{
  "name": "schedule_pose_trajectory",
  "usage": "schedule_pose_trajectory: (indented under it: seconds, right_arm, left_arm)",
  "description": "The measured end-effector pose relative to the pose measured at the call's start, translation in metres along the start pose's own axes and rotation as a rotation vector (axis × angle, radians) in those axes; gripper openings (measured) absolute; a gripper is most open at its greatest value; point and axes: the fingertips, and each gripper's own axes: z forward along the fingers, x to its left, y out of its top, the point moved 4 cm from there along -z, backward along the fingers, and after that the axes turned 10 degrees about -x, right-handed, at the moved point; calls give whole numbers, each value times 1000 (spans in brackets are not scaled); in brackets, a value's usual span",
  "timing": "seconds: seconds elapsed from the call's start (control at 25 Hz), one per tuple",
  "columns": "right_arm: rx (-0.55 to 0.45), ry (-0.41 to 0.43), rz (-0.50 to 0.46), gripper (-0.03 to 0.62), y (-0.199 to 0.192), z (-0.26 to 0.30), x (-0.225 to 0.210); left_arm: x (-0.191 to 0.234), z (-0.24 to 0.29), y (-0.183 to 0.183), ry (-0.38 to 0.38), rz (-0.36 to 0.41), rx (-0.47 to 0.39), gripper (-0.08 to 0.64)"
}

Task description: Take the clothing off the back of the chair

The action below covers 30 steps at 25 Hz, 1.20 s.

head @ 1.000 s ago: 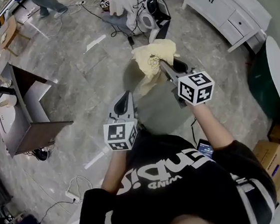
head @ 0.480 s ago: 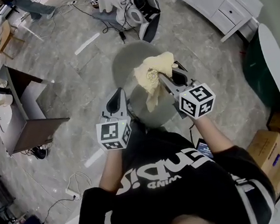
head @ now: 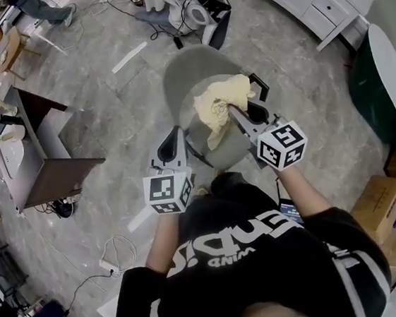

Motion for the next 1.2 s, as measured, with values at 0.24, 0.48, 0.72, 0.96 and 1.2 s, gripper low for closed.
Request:
schedule_pose_trajectory:
  seconds: [0.24,0.48,0.72,0.96,1.2]
  right_arm:
    - [-55,-76,32,114,-13,-39,38]
    - [-65,-129,36,114,-25,-99,71]
    - [-78,-158,50,114,-38,-152,92]
    - [-108,-151,54,114,-45,-183,100]
    - [-109,-159,57,114,-45,-199,95]
  left_arm:
    - [-4,-42,0,-54,-10,-19,15]
    - [-33,-86,0,-117,10,-16,15]
    - [-53,-124,-4,-95,-8,-11,15]
    - [-77,-146,-7,-68,-21,-32,15]
    - [-93,-149,-9,-69,-31,-33,15]
